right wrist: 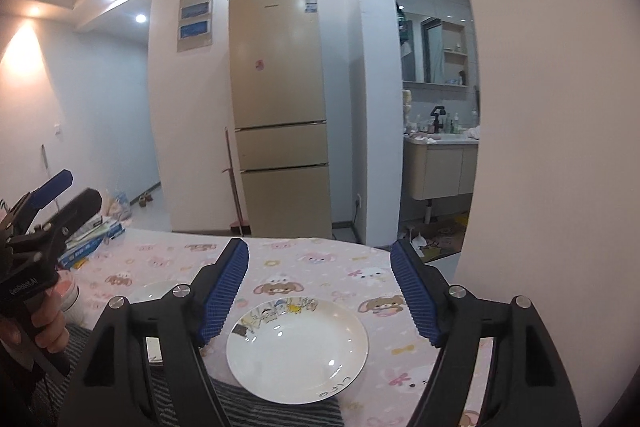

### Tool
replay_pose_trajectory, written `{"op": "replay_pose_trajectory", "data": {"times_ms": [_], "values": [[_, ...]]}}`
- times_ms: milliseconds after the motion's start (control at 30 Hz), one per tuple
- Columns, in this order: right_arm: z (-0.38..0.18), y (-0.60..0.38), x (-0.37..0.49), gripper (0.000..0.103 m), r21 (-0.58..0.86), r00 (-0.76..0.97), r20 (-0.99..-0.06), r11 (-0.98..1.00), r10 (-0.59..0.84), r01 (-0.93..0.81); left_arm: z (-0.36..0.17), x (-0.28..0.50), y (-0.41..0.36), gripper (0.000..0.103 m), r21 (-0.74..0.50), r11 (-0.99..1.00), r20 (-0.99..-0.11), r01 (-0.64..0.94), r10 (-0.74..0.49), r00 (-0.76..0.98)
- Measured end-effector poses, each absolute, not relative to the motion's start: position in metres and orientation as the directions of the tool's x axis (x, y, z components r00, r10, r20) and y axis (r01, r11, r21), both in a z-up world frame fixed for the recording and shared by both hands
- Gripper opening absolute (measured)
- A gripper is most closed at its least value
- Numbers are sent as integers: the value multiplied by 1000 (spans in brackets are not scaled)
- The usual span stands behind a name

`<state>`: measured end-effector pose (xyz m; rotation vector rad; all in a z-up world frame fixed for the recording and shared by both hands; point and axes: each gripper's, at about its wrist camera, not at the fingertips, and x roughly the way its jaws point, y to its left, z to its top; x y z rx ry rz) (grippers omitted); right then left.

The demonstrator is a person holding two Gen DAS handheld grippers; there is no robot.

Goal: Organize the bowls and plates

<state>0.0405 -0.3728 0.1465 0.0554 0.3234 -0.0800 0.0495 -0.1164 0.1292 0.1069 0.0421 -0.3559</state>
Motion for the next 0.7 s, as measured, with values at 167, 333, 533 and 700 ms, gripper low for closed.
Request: {"op": "replay_pose_trajectory", "data": {"times_ms": [167, 333, 533, 700], "values": [[134, -384, 46, 76, 22, 941, -313, 990, -127, 141, 117, 77, -129, 103, 7, 907, -170, 421, -414, 894], [117, -394, 66, 76, 33, 925, -358, 988, -130, 152, 106, 102, -150, 103, -40, 900, -276, 434, -427, 861], [89, -425, 94, 76, 147, 894, -437, 972, -105, 185, 68, 147, -188, 103, -9, 890, -548, 457, -387, 742], [62, -446, 114, 76, 225, 859, -507, 950, -73, 214, 32, 172, -207, 103, -57, 865, -667, 499, -405, 625]]}}
